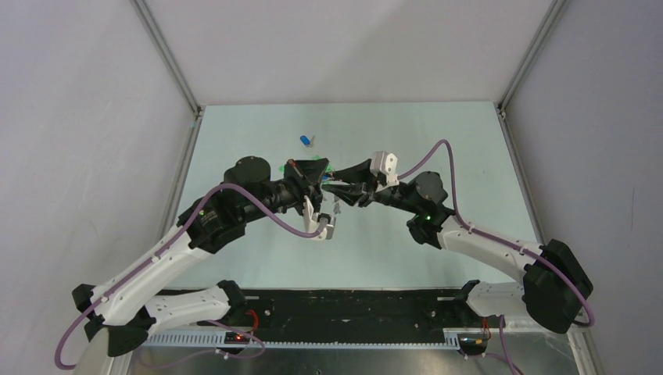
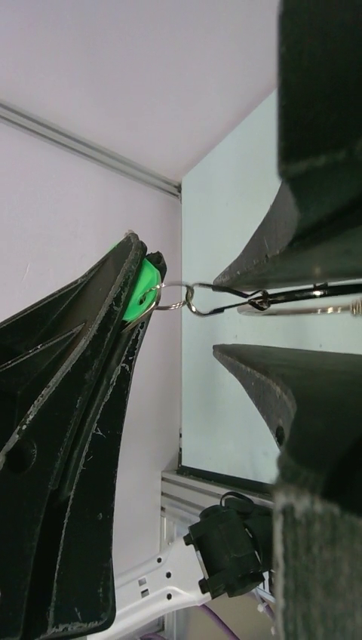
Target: Remove the keys from the keyring
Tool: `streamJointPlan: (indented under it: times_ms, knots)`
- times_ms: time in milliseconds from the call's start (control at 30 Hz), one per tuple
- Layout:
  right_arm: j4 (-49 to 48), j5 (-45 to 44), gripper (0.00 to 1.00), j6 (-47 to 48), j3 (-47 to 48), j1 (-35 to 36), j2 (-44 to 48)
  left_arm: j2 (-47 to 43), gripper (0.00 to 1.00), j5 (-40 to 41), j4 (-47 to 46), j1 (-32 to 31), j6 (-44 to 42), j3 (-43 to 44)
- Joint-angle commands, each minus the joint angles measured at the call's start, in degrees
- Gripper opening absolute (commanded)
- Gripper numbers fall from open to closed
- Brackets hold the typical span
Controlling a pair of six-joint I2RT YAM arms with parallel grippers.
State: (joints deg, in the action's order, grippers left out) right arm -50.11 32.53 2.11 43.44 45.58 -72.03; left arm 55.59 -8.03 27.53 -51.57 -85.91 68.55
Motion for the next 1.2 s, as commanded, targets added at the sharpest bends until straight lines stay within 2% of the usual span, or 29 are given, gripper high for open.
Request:
streamJointPlan:
  times_ms: [0, 233, 500, 633, 767, 1000, 1167]
  knots:
    - [-3.59, 2.17, 0.31, 0.25, 2.20, 0.21, 0.48, -1.17, 0.00, -1.89, -2.93, 0.33, 0.92, 0.48]
    - [-3.58, 2.37, 0.17, -0.26, 2.17, 0.23, 0.75, -0.84, 0.00, -1.34, -2.94, 0.28, 0.64, 0.63]
    - [-3.33, 1.73, 0.15, -0.37, 2.18, 0.19, 1.13, -0.90, 0.00, -0.82, -2.98, 0.31, 0.50, 0.67]
    - [-3.01, 0.42, 0.08, -1.51, 2.21, -0.02, 1.48, -1.26, 0.00, -0.94, -2.95, 0.33, 0.63, 0.26]
    - [-2.20, -2.70, 0.00, -8.29, 2.67, -1.60, 1.77, -1.93, 0.00, -0.67, -2.97, 0.31, 0.95, -0.60]
    - [8.69, -12.52, 0.00, -19.06, 5.85, -3.66, 2.95, -2.99, 0.00, -0.09, -2.94, 0.31, 1.60, -2.58]
    - [13.35, -16.04, 0.00, -28.58, 7.10, -4.97, 3.45, -3.16, 0.00, -0.25, -3.02, 0.33, 1.90, -3.56]
